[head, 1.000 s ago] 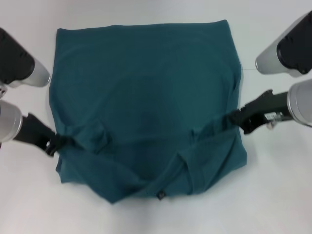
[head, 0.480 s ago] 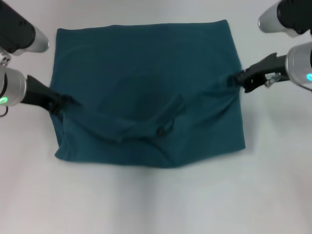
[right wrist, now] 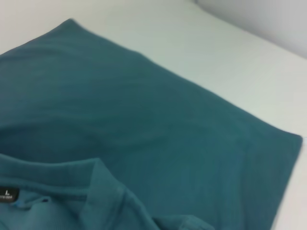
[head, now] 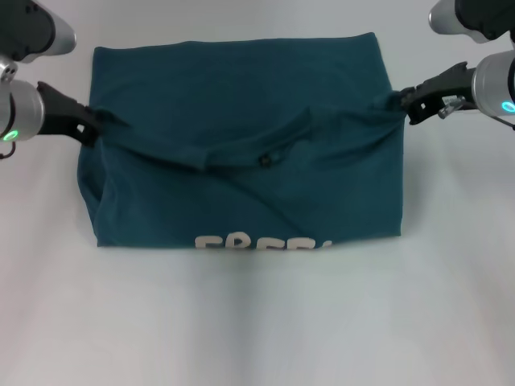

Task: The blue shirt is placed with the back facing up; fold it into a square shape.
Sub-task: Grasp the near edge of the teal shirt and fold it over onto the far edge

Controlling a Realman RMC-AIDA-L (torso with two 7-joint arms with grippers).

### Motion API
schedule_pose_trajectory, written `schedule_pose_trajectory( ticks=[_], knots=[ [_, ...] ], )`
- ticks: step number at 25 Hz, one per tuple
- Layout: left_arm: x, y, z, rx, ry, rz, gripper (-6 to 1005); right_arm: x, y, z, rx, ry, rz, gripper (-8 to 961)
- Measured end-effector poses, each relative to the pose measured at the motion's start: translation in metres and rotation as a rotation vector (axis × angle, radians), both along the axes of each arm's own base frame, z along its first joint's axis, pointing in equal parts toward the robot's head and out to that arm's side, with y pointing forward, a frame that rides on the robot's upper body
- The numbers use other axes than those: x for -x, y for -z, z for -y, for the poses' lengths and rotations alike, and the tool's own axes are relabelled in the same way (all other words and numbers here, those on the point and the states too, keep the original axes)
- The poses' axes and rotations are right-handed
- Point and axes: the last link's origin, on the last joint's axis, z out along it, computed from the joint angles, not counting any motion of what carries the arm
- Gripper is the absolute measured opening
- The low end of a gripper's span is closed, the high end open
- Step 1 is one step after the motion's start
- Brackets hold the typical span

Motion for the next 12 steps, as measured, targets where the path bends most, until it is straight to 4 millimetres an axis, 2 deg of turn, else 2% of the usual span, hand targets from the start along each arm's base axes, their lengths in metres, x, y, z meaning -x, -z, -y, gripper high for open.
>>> schedule_pose_trajectory(
  ticks=[12],
  knots=[
    [-0.004, 0.001, -0.015, -0.108, 0.053, 0.015, 37, -0.004, -0.010, -0.020, -0.095, -0.024, -0.001, 16]
  ],
)
